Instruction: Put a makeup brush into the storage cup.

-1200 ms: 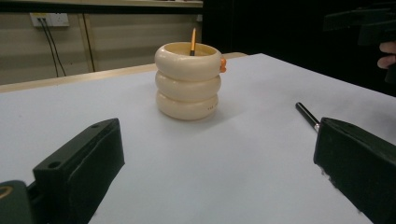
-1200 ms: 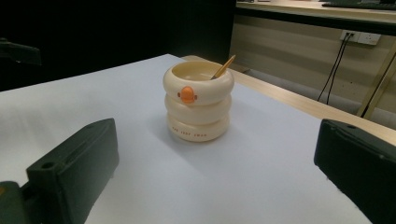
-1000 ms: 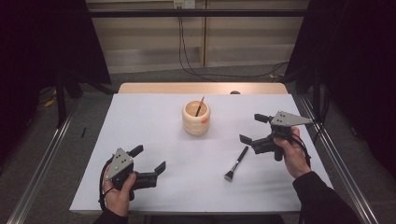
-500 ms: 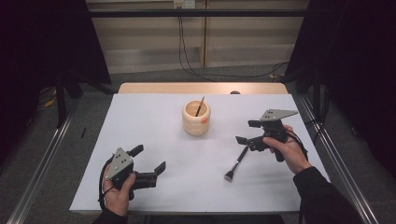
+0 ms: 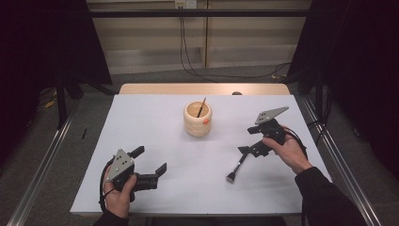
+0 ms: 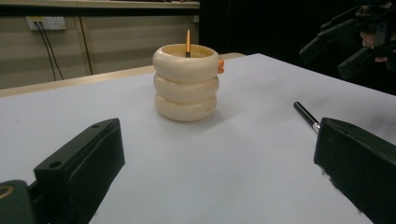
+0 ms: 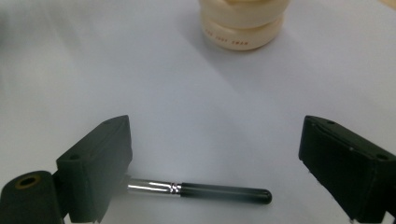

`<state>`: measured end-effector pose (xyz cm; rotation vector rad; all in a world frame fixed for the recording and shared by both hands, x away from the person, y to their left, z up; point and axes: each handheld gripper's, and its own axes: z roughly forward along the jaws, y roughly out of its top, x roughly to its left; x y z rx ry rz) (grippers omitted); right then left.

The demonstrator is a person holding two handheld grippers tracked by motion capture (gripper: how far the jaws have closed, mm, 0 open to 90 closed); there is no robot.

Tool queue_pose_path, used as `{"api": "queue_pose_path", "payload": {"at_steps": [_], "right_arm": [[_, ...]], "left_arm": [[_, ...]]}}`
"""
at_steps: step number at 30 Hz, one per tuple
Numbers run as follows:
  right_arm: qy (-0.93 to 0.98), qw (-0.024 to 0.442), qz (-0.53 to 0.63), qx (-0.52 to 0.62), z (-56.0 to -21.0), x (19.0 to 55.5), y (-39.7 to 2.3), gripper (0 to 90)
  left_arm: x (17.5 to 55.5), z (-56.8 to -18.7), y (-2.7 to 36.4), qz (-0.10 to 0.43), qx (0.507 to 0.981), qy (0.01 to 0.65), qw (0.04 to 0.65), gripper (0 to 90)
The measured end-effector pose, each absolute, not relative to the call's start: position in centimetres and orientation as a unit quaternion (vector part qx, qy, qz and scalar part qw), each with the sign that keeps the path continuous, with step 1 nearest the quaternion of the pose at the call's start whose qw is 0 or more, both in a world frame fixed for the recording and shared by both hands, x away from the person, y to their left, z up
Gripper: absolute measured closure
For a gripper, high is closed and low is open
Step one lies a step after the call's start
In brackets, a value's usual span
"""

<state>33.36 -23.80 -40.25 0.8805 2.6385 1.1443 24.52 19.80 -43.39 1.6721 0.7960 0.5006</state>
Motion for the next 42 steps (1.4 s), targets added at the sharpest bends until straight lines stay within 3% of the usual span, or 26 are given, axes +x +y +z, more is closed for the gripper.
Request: {"api": "queue_pose_path", "payload": {"at_steps": [4, 10, 18, 32, 40, 42], "right_arm": [[0.898, 0.025, 0.355, 0.257, -40.2, 33.9, -23.4, 8.3], [0.922, 0.003, 0.320, 0.220, -40.3, 34.6, -23.0, 15.5], [0.937, -0.024, 0.299, 0.182, -41.1, 34.8, -22.2, 15.6], [0.970, -0.019, 0.213, 0.115, -41.9, 35.3, -21.0, 27.4], [0.984, -0.019, 0.173, 0.045, -42.8, 35.4, -20.4, 42.3], [0.986, -0.015, 0.165, 0.033, -42.9, 35.4, -20.3, 41.5]], "left_arm": [[24.5, -43.4, 19.8, 0.214, 0.716, 0.338, 0.572, 1.4], [24.6, -43.5, 19.9, 0.211, 0.716, 0.337, 0.573, 1.4], [24.6, -43.5, 19.9, 0.215, 0.716, 0.340, 0.571, 1.4], [24.8, -43.6, 19.9, 0.215, 0.720, 0.339, 0.566, 1.4], [24.9, -43.7, 19.9, 0.212, 0.724, 0.339, 0.563, 1.4], [24.9, -43.7, 19.9, 0.214, 0.724, 0.338, 0.561, 1.3]]}}
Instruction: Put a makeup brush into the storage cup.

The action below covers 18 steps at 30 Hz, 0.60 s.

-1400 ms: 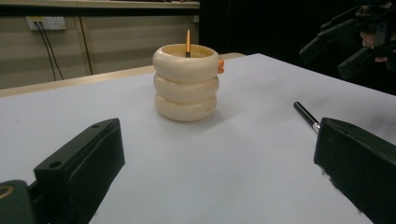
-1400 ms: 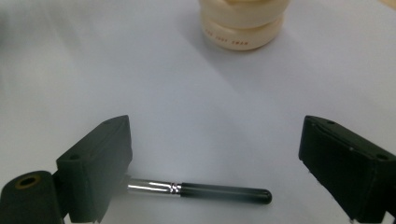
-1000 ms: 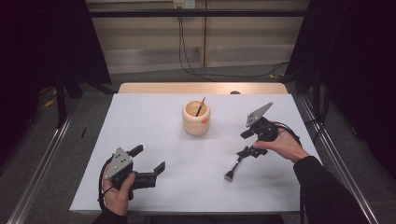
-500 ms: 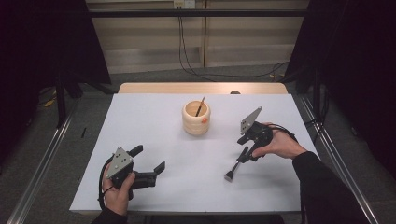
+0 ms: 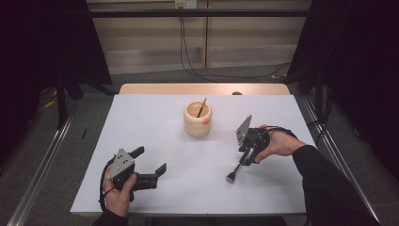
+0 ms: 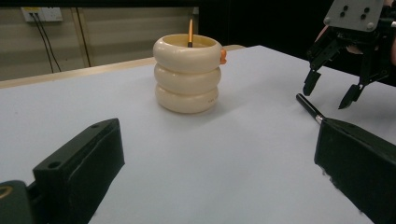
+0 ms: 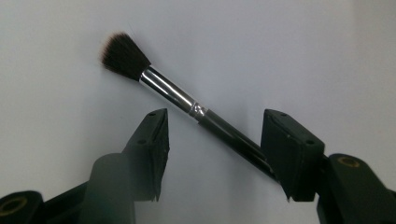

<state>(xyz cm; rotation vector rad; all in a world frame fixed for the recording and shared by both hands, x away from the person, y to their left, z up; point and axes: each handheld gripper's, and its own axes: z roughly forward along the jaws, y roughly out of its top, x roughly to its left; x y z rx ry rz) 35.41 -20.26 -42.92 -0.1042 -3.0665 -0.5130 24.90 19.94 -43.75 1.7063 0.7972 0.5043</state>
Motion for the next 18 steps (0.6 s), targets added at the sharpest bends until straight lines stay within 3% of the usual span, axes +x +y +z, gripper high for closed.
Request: {"api": "queue_pose_path", "payload": {"at_steps": [18], "right_arm": [[-0.991, 0.006, -0.130, 0.020, -43.3, 34.8, -18.8, 55.5]], "left_arm": [[24.9, -43.8, 20.0, 0.214, 0.726, 0.340, 0.558, 1.3]]}}
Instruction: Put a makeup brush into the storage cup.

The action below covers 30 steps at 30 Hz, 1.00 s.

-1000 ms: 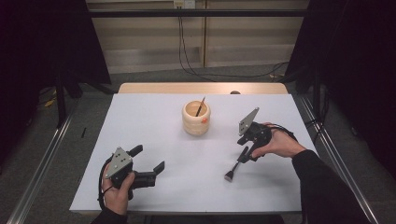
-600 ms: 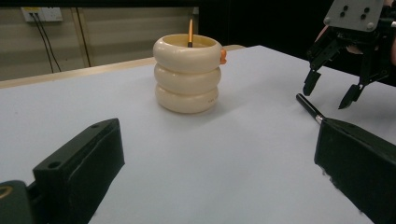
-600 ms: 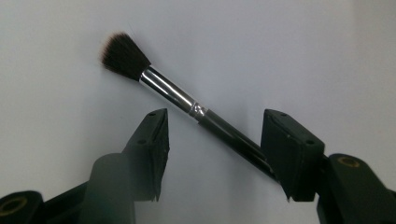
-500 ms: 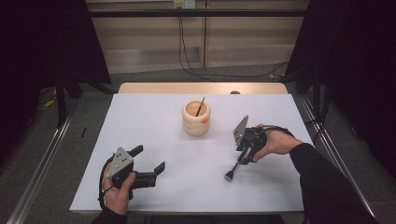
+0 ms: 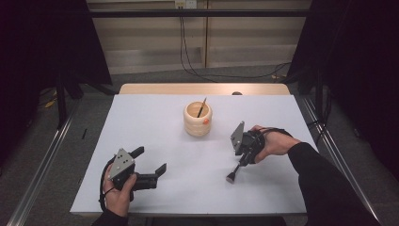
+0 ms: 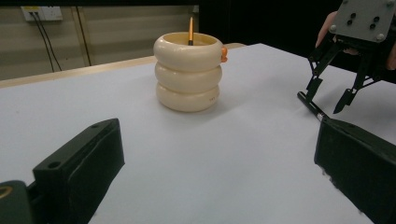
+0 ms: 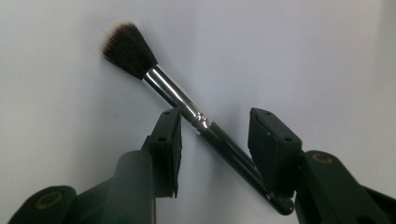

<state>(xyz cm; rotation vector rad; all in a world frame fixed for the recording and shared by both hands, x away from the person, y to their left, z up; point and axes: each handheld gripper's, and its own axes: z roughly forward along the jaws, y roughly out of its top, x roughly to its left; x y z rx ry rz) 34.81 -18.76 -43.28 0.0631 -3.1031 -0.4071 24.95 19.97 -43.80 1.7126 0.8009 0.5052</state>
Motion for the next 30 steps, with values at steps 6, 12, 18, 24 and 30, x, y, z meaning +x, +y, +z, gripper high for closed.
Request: {"api": "queue_pose_path", "payload": {"at_steps": [6, 12, 18, 24, 30], "right_arm": [[-0.991, 0.001, -0.124, 0.047, -43.94, 35.06, -18.44, 58.9], [-0.991, 0.004, -0.123, 0.043, -44.01, 35.08, -18.58, 60.3], [-0.992, 0.003, -0.119, 0.051, -44.05, 35.23, -18.93, 59.3], [-0.992, 0.007, -0.114, 0.047, -44.41, 35.28, -18.95, 58.4], [-0.994, 0.012, -0.102, 0.040, -44.50, 35.39, -19.30, 64.3]], "left_arm": [[24.96, -43.84, 19.94, 0.213, 0.726, 0.339, 0.559, 1.3], [25.00, -43.89, 19.94, 0.208, 0.726, 0.340, 0.560, 1.3], [25.01, -43.89, 19.94, 0.209, 0.726, 0.340, 0.560, 1.3], [25.00, -43.90, 19.96, 0.208, 0.727, 0.340, 0.559, 1.3], [25.05, -43.93, 19.97, 0.209, 0.729, 0.339, 0.557, 1.3]]}}
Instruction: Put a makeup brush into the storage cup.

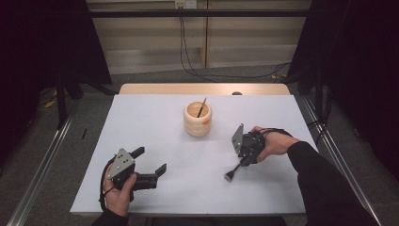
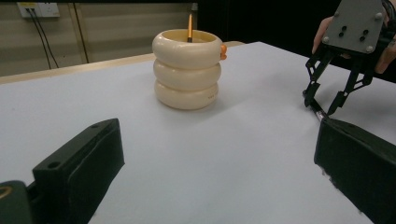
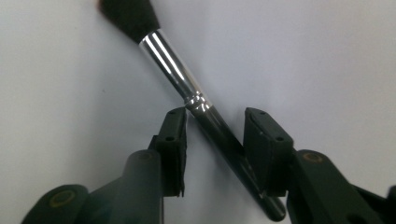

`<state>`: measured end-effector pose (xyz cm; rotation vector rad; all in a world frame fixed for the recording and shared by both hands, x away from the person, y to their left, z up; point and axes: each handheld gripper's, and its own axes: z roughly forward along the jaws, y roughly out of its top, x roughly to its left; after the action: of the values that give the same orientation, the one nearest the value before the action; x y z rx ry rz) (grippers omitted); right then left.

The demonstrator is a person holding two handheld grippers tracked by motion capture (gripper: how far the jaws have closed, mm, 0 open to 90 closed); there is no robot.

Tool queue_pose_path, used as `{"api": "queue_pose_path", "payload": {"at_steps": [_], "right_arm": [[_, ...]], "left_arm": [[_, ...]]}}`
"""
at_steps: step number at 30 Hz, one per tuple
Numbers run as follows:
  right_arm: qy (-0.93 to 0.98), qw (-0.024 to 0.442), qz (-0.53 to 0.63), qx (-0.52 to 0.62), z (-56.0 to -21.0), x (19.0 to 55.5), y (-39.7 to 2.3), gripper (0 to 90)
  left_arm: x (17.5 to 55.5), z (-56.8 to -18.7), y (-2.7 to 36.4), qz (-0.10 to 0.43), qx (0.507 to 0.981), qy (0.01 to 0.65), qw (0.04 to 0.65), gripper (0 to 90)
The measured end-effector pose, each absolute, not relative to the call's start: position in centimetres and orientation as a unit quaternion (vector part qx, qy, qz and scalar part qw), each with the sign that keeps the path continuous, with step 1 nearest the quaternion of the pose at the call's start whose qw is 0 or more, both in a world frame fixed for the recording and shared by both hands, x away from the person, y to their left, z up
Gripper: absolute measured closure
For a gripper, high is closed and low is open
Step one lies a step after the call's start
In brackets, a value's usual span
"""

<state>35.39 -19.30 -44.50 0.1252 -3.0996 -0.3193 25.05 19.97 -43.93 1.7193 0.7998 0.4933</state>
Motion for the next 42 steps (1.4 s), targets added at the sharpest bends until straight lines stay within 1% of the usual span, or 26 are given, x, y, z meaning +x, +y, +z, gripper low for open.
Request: {"api": "queue_pose_path", "payload": {"at_steps": [3, 9, 10, 12, 20, 24, 30, 31, 36, 38, 42], "right_arm": [[-0.994, 0.017, -0.100, 0.040, -44.8, 35.4, -19.5, 68.5], [-0.993, 0.017, -0.104, 0.052, -44.9, 35.6, -19.3, 73.3], [-0.995, 0.027, -0.093, 0.032, -44.8, 35.5, -19.3, 75.1], [-0.995, 0.028, -0.096, 0.029, -44.8, 35.7, -19.3, 79.7], [-0.993, 0.037, -0.112, -0.021, -44.8, 35.8, -19.9, 80.1], [-0.992, 0.025, -0.123, -0.026, -44.9, 35.8, -19.9, 80.1], [-0.990, 0.024, -0.127, -0.058, -44.7, 35.6, -20.2, 80.1], [-0.989, 0.018, -0.133, -0.067, -44.6, 35.7, -20.2, 80.1], [-0.986, 0.016, -0.139, -0.093, -44.2, 35.7, -20.3, 80.0], [-0.984, 0.025, -0.139, -0.112, -44.3, 35.5, -20.2, 80.0], [-0.978, 0.017, -0.157, -0.137, -44.6, 35.2, -20.4, 80.0]], "left_arm": [[25.0, -43.9, 19.9, 0.210, 0.729, 0.338, 0.558, 1.3], [25.0, -43.9, 20.0, 0.208, 0.728, 0.338, 0.558, 1.3], [25.0, -43.9, 20.0, 0.209, 0.728, 0.339, 0.558, 1.3], [25.0, -43.9, 20.0, 0.213, 0.729, 0.337, 0.556, 1.2], [24.9, -43.9, 19.9, 0.213, 0.730, 0.336, 0.556, 1.2], [24.9, -43.9, 19.9, 0.212, 0.727, 0.340, 0.557, 1.3], [24.9, -43.8, 19.9, 0.213, 0.728, 0.336, 0.558, 1.3], [24.9, -43.8, 20.0, 0.213, 0.728, 0.336, 0.558, 1.3], [24.9, -43.7, 20.0, 0.214, 0.726, 0.338, 0.559, 1.3], [24.9, -43.7, 20.1, 0.213, 0.728, 0.335, 0.559, 1.3], [24.8, -43.7, 20.0, 0.215, 0.727, 0.337, 0.559, 1.2]]}}
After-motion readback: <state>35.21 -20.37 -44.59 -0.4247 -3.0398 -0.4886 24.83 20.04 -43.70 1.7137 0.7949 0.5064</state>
